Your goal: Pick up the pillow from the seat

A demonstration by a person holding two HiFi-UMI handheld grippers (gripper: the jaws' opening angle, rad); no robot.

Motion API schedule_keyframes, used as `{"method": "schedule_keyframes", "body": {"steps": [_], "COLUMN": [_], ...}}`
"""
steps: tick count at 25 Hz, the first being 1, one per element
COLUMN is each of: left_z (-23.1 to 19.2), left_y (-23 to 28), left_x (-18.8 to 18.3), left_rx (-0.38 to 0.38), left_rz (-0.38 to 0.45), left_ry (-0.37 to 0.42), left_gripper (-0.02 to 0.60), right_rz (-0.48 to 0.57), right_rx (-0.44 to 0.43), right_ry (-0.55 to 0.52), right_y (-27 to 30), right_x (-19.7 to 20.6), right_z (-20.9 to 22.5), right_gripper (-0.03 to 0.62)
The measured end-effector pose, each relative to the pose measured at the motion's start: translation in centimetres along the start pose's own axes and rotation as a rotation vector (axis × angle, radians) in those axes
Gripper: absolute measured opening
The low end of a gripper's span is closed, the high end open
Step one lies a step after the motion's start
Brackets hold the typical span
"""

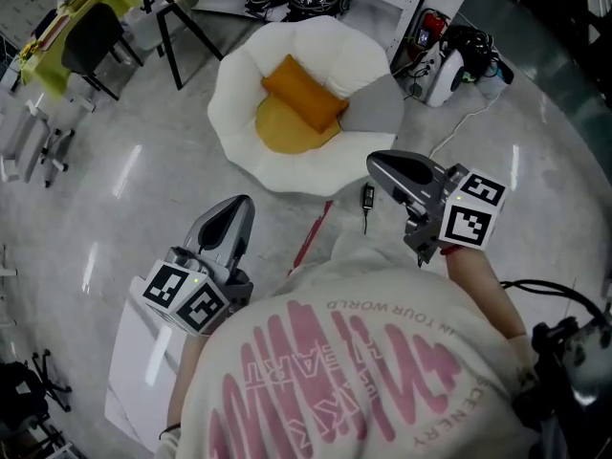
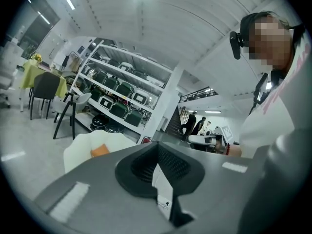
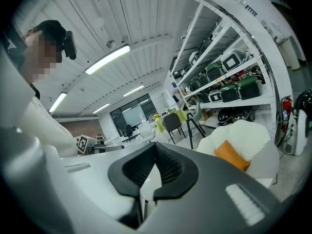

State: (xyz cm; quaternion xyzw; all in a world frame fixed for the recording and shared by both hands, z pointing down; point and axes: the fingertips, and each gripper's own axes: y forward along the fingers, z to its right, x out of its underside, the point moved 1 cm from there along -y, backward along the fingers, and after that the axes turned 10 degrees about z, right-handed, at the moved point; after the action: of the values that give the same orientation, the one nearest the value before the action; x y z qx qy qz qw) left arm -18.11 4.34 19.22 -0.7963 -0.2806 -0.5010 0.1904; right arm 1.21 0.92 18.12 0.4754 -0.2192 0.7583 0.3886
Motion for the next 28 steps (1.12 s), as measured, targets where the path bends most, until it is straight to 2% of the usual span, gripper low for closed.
{"method": "schedule_keyframes", "body": {"steps": [7,20,28], "left_z": [0.2,-2.1,-3.7], "left_y": [1.0,1.9,6.5], "left_x": [1.0,0.2,0.5], "left_rx": [0.002,-0.040,-0.059], "left_rz": [-0.010,-0.004,-0.018], "left_ry": [-0.004,0.015,0.001], "left_gripper": [0.014,0.014,0.014], "right_rz": [0.010,0.017,-0.004], "right_rx": [0.041,0.034,0.088], "right_ry": [0.041,0.061,0.103], "right_y": [-0.5,2.5,2.4], "right_x": [-0.1,-1.0,-2.1], "right_z": [1.6,3.8,9.6], "right_gripper": [0.006,0.006,0.006]}}
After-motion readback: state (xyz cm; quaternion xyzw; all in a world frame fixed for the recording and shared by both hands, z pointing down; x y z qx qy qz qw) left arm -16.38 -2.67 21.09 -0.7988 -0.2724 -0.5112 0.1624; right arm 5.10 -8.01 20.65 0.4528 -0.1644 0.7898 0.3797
